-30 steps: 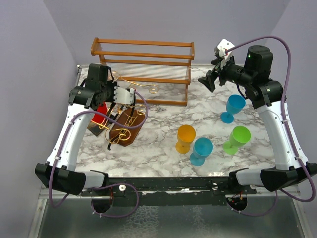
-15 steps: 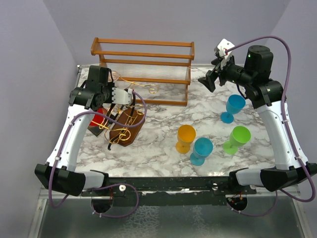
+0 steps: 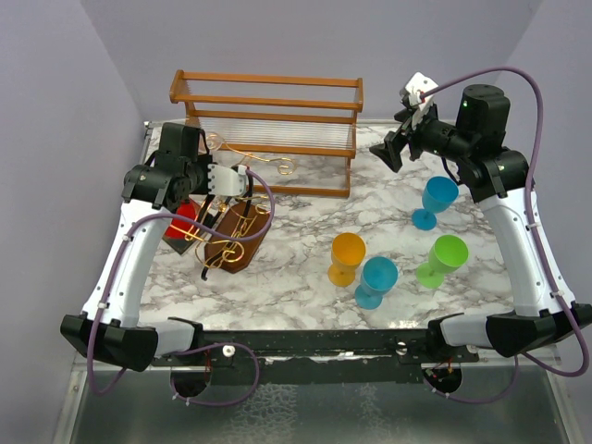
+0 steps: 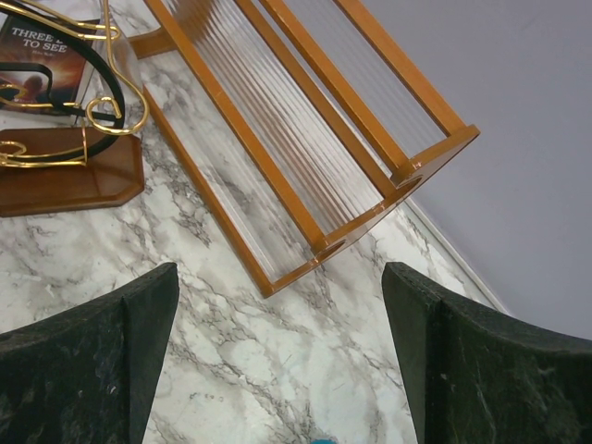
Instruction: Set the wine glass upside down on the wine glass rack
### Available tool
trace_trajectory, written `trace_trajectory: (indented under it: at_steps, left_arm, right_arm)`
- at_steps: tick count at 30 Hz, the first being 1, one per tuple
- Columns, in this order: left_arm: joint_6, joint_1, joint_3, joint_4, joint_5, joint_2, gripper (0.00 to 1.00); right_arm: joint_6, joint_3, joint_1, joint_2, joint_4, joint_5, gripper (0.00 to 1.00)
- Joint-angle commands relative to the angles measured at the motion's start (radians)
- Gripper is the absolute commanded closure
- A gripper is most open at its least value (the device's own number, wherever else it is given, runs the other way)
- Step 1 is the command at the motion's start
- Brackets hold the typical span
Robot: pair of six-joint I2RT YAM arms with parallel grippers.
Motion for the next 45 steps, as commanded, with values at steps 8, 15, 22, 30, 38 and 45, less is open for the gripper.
trace_trajectory:
  at_steps: [8, 15, 22, 30, 38, 45]
  left_arm:
    - [-0.001, -0.006, -0.008, -0.031, 0.074, -0.021, 0.85]
    - [0.007, -0.006, -0.01, -0.064, 0.079, -0.027, 0.79]
    - [0.031, -0.007, -0.003, -0.105, 0.082, -0.03, 0.77]
    - [0.052, -0.009, 0.011, -0.131, 0.083, -0.024, 0.75]
    - [0.038, -0.01, 0.054, -0.166, 0.123, -0.026, 0.66]
    - [-0.045, -0.011, 0.185, -0.19, 0.246, -0.018, 0.57]
  right_arm:
    - [-0.03, -0.038, 0.0, -0.03, 0.006, 0.023, 0.09]
    - [-0.034, -0.047, 0.0, -0.034, 0.01, 0.029, 0.09]
    - [-0.032, -0.037, 0.0, -0.022, 0.004, 0.026, 0.09]
    - [-0.037, -0.045, 0.0, -0.026, 0.005, 0.035, 0.09]
    - [-0.05, -0.064, 0.0, -0.045, -0.017, 0.051, 0.09]
    - [-0.064, -0.1, 0.0, -0.077, -0.065, 0.095, 0.09]
